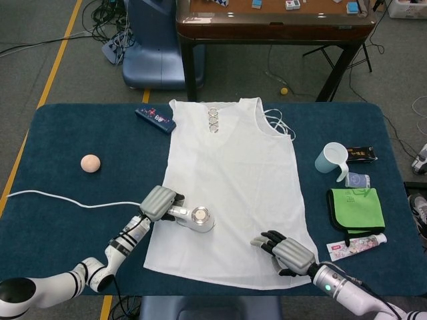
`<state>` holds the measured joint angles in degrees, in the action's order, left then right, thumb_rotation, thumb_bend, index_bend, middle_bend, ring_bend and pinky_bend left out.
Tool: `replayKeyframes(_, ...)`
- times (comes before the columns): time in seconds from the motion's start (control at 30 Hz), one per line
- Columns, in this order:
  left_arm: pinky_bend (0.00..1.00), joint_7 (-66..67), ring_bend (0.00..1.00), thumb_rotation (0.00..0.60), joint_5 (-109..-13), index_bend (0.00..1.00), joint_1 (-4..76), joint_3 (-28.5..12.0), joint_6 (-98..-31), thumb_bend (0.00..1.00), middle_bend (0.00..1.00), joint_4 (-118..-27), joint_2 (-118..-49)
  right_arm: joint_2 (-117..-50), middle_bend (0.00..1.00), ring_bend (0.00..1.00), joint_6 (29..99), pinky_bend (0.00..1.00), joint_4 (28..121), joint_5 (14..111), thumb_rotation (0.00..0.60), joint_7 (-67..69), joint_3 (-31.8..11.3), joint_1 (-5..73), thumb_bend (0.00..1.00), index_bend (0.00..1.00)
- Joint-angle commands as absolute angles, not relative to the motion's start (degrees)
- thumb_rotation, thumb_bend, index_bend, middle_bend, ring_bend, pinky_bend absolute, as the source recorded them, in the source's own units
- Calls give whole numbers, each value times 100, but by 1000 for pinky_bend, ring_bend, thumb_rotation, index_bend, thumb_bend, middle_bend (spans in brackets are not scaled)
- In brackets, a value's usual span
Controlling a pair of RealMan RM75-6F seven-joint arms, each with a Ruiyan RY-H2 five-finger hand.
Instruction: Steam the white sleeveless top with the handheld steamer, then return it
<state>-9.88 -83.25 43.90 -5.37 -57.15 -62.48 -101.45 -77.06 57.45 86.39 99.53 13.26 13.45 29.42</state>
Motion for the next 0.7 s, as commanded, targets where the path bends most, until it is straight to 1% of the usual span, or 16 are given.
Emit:
replayKeyframes(0.03,704,-885,665,600,-8439,851,4347,-423,-5762,313,819,-6452,-10070,-7708,107,21,5746,15,8636,9961,589,1334,1349,2942,844,0)
replayKeyframes(0.17,704,-833,664,600,-8536,851,4316,-352,-5816,313,819,-6674,-10007,-7716,107,21,5758,15,8622,9981,589,1354,1363,2936,844,0)
replayKeyframes(0.27,704,-817,664,600,-8556,851,4320,-363,-5831,313,819,-6662,-9998,-7714,107,21,5769,15,8616,9988,591,1359,1367,2932,844,0)
replayKeyframes(0.7,704,-953,663,600,-8288,851,4357,-651,-5766,313,819,-5789,-10084,-7702,108,21,5784,16,8622,9984,589,1351,1352,2927,844,0)
